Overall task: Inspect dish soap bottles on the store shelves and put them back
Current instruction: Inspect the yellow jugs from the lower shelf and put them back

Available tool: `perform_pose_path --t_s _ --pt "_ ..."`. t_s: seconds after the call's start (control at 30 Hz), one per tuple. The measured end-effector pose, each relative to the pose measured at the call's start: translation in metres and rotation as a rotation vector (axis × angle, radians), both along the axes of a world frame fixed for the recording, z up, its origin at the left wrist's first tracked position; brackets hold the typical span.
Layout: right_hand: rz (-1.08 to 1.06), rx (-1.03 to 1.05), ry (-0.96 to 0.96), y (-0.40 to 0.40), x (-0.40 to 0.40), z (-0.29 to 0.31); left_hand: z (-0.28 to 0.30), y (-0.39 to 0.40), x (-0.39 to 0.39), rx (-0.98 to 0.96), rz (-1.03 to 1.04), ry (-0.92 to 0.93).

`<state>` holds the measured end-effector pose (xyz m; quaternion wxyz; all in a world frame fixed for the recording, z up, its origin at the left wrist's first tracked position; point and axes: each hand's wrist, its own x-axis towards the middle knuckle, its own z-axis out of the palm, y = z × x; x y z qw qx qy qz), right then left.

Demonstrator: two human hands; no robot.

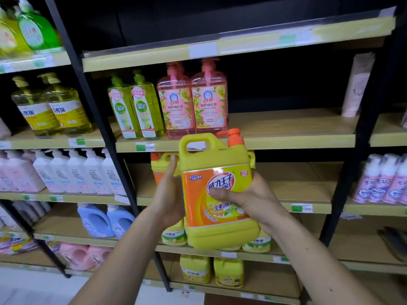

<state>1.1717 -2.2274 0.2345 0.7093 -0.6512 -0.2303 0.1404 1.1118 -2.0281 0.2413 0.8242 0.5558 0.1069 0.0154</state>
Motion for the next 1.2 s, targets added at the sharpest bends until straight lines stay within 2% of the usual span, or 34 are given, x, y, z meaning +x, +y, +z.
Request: perform_pose_path --t_s 0.07,0.13,0.17,0.3,0.4,0.6,0.83,1.07,1.2 --pt "-0.091 -0.065 0.019 0.0 0.006 -0.001 -0.006 0.005 -0.01 0.117 -0.054 -0.06" --pt "-0.119 -0.104 0.062 0.003 0.011 -0.004 -0.017 0.002 -0.01 0.359 -0.016 -0.058" --pt "-0.092 -0.098 0.098 0.003 0.013 -0.006 -0.022 -0.001 -0.007 0.388 0.033 -0.055" --pt "0.055 -0.034 0.197 -0.008 0.017 -0.015 -0.024 -0.003 -0.005 0.273 0.121 -0.03" --pt "0.122 0.048 0.219 -0.011 0.019 -0.021 -0.024 -0.002 -0.007 0.292 0.133 -0.05" --pt "0.038 0.168 0.227 -0.006 0.018 -0.032 -0.014 -0.007 -0.008 0.356 0.175 -0.083" --pt "-0.044 0.283 0.291 0.0 0.025 -0.021 -0.014 -0.021 -0.017 0.44 0.033 -0.076" --pt "-0.026 0.245 0.316 0.001 0.032 -0.007 -0.021 -0.033 -0.014 0.311 0.154 -0.115" --pt "-0.082 0.137 0.332 0.005 0.035 0.008 -0.002 -0.03 -0.011 0.288 0.128 -0.041"
